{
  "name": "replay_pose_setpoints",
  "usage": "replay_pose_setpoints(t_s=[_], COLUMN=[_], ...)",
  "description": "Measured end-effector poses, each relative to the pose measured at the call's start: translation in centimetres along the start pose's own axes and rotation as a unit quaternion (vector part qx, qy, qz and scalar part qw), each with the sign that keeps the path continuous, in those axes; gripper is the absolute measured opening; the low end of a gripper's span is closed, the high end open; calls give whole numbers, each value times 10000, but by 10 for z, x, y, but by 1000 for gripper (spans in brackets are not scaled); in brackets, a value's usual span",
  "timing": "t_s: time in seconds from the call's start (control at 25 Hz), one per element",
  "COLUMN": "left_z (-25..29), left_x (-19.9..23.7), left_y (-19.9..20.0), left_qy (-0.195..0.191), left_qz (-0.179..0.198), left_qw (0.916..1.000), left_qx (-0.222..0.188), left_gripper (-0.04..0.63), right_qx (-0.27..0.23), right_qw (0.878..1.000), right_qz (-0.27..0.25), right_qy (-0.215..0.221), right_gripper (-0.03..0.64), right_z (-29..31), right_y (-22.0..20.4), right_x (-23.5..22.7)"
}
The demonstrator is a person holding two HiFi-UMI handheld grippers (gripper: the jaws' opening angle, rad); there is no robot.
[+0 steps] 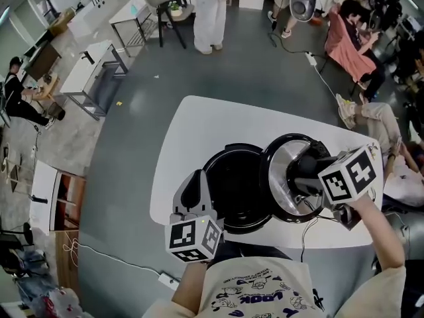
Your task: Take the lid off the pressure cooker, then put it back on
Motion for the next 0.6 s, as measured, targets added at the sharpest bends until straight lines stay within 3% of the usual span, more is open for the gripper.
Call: replay_pose_setpoints(t_s=[0.6], left_z=[32], left_x=[-132], left_y=[-21], left_qy=[-1322], left_qz=[419], left_qw=[9900], left_qx=[241], left_gripper=[14], right_qx=[-215], right_qw=[9890], right_qz=[1371], right_qy=[-506], right_gripper=[293], right_z=[-41], right_y=[-108], right_x=[-82])
Point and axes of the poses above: the fingertips, and each gripper's own axes: z forward along the fingers, x to its left, y out of its top, the point moved 1 cm from there along -z, backward along the fingers, and after that the axes turned 1 degree about -x, right-handed, at the moved point
